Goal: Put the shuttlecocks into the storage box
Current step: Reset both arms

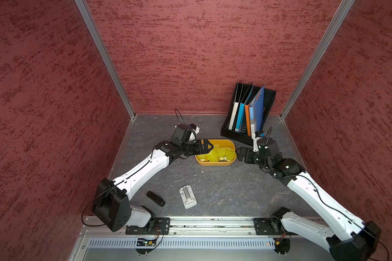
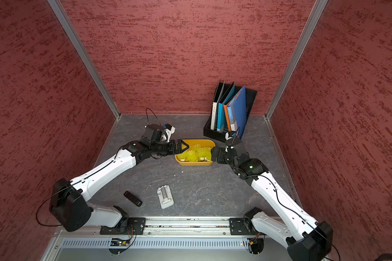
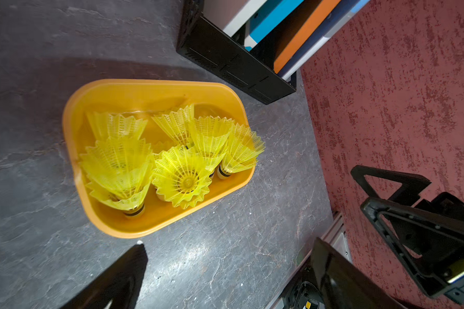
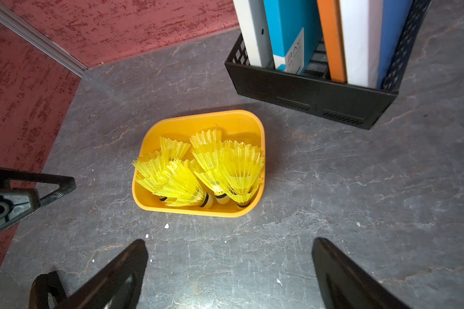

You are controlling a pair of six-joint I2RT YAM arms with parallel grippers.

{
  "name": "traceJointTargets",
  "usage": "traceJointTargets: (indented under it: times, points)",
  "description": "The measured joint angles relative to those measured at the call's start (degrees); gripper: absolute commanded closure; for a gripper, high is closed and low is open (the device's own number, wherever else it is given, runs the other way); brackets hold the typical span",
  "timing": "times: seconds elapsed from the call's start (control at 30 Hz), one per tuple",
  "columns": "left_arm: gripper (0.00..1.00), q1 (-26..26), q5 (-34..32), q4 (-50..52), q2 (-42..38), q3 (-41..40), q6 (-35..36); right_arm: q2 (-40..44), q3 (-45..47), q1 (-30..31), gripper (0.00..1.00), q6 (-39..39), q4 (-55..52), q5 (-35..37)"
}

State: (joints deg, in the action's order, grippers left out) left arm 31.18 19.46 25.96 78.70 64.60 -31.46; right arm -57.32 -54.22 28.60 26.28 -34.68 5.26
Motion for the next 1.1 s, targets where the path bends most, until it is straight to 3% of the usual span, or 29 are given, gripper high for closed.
traceJointTargets:
  times: [0.13, 0.27, 0.43, 0.57, 0.8, 1.1]
  points:
    - [0.0, -2.9, -3.8, 1.1, -4.4, -2.8, -0.3, 3.4, 1.9, -0.1, 0.01, 0.8, 0.2, 8.1]
    - [0.0, -4.5, -16.2, 5.6, -9.0, -4.9, -0.9, 8.5, 10.1, -2.0, 0.01, 0.5, 3.9, 18.0]
    - [0.0, -8.8, -25.9, 6.1, -14.6, -11.7, 3.2, 13.9, 23.4, -6.2, 0.01, -1.6, 12.5, 25.2]
    - [0.0, -14.6, -30.5, 5.0, -16.7, -18.3, 7.3, 12.3, 29.0, -7.9, 0.01, -5.3, 19.8, 28.3]
    - [0.0, -21.6, -31.6, -2.6, -15.5, -23.8, 16.1, 1.0, 28.3, -12.5, 0.01, -13.4, 32.6, 27.7]
    - [0.0, -28.5, -26.2, -29.8, -10.8, -37.3, 24.5, -10.7, 32.0, -21.0, 0.01, -18.6, 52.2, 20.4]
